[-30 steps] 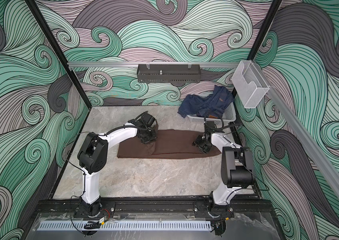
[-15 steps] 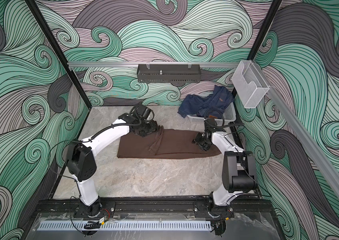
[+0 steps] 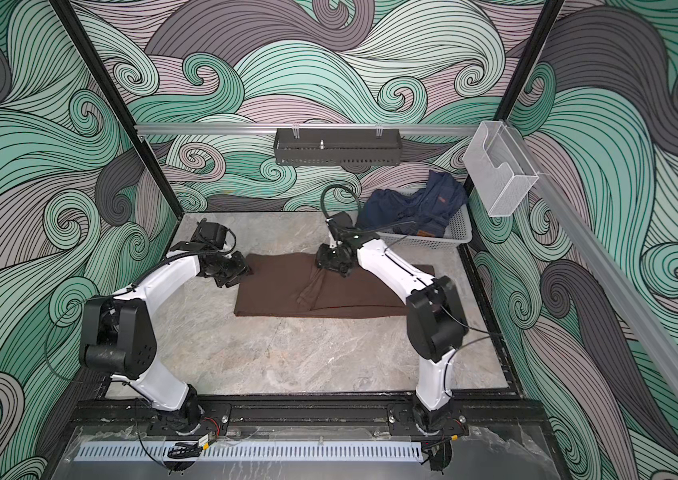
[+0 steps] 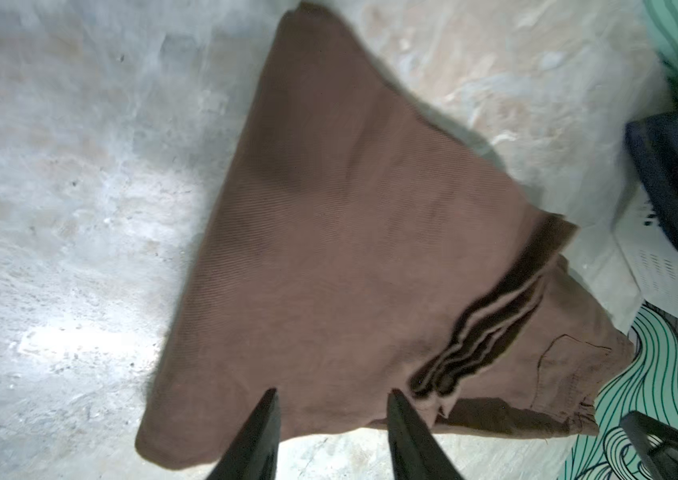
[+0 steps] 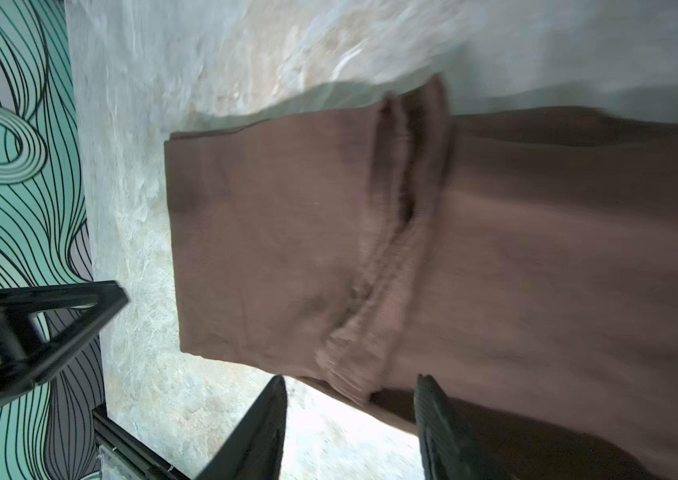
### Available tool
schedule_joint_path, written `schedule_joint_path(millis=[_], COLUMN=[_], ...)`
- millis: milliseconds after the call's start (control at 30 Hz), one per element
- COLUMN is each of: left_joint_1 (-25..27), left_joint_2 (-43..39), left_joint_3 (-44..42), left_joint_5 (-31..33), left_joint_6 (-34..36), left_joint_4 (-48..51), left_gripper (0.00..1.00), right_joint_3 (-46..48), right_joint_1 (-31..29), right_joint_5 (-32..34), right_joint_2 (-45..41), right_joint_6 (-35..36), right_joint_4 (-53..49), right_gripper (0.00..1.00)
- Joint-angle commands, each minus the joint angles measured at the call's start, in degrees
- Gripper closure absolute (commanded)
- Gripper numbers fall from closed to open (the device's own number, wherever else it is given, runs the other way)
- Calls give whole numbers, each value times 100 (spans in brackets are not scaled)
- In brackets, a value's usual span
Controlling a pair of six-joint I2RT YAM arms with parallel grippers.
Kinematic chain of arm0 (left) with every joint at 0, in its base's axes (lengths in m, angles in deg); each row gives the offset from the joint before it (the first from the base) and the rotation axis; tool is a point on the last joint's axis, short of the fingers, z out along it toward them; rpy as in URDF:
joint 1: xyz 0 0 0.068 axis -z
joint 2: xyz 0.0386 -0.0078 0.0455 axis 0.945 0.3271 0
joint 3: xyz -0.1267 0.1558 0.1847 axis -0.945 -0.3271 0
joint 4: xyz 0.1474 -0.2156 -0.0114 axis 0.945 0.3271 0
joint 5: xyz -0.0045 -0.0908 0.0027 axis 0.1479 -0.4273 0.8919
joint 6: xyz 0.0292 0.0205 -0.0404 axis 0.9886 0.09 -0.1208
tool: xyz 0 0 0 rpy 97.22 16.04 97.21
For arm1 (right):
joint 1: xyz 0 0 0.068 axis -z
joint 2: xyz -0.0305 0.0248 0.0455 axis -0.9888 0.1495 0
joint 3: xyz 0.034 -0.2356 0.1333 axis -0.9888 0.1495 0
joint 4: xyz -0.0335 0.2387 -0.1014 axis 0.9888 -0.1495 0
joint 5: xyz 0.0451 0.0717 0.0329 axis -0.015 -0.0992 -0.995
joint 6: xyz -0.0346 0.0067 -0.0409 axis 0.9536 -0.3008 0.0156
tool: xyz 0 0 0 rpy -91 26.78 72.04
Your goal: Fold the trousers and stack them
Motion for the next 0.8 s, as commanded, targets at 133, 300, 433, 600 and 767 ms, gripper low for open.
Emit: schedule_joint_path(millis=[133,300,433,600,767], left_joint_1=[-272,-340,-358,-376,-389], left_joint_2=[398,538,597,660,628], left_joint_3=[-136,-141,-144,-80,50], left_joint_5=[-570,-545,-518,-507,-448], left_joint_6=[430,382,338,409,519], left_joint_4=[-2,-4,-5,128,321], left_gripper=[60,60,60,60,60], right_joint_3=[-1440,-1809,-1857,-1583,-1110], right_joint_1=[-477,-526,-512,-454,-396], right_joint_5=[179,319,462,1048,1947], right_joint_2=[1465,2006,2205,2003,1514], right_joint_6=[-395,-621,-678,-574,-264], right_joint_4=[-493,-563,-615,-914,-1433], right_gripper=[57,57,57,56,53])
